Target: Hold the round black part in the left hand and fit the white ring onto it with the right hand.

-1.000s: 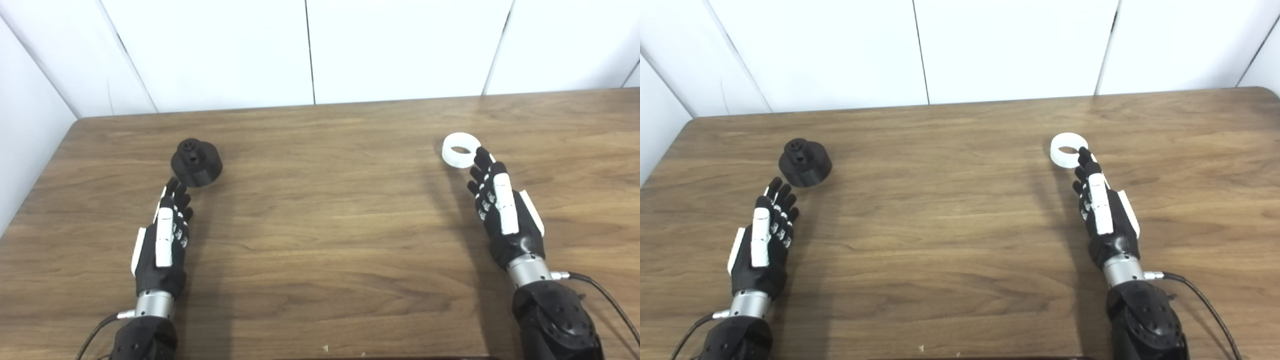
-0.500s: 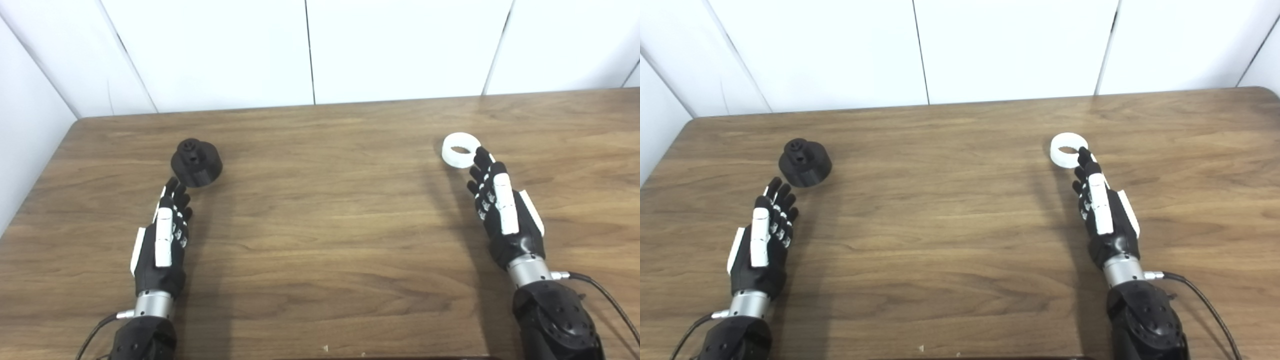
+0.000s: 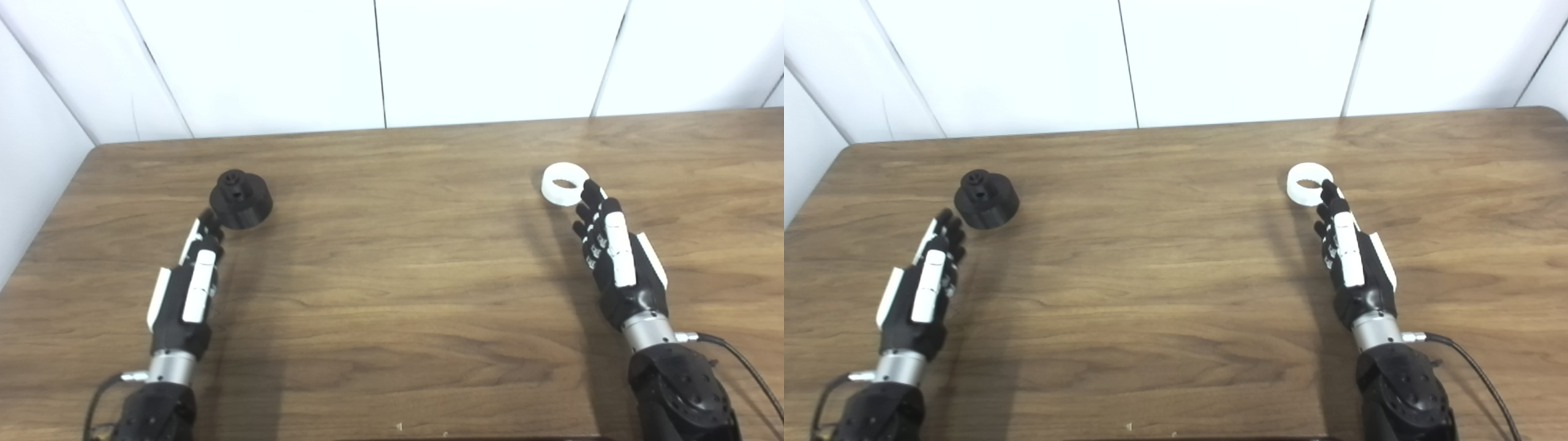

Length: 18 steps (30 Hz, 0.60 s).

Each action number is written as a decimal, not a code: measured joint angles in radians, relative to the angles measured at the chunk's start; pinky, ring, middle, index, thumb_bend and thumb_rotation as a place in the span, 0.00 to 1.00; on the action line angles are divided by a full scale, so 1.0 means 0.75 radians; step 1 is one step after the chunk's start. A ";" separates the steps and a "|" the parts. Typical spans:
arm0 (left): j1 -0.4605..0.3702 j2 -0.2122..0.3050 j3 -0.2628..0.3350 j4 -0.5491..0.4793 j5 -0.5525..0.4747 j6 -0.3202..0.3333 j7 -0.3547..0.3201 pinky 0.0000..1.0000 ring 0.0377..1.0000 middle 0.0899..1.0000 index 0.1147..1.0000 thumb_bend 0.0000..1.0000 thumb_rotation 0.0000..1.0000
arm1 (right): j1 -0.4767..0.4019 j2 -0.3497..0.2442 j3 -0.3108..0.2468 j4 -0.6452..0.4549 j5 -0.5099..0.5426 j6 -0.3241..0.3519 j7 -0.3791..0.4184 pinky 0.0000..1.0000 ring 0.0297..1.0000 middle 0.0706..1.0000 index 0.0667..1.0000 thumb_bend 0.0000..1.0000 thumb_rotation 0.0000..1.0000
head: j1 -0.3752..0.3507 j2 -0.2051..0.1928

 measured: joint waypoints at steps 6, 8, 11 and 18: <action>-0.047 0.125 0.001 -0.028 0.181 0.088 0.001 0.97 1.00 0.99 0.98 0.71 0.54 | -0.001 -0.001 0.000 0.024 0.000 -0.007 0.003 1.00 1.00 1.00 0.97 0.53 1.00 | 0.023 -0.008; -0.074 0.160 0.000 -0.031 0.248 0.122 0.001 0.97 1.00 1.00 0.96 0.76 0.49 | -0.001 -0.004 -0.001 0.025 0.000 -0.009 0.003 1.00 1.00 1.00 0.97 0.53 1.00 | 0.027 -0.010; -0.120 0.203 -0.007 -0.030 0.323 0.178 0.001 0.95 1.00 1.00 0.96 0.84 0.48 | -0.002 -0.011 -0.001 0.036 -0.002 -0.009 0.004 1.00 1.00 1.00 0.96 0.55 1.00 | 0.033 -0.012; -0.218 0.295 -0.048 0.064 0.498 0.213 0.001 0.97 1.00 0.98 0.94 0.91 0.42 | -0.007 -0.015 0.001 0.036 -0.030 -0.005 -0.003 1.00 1.00 1.00 0.95 0.58 1.00 | 0.041 -0.016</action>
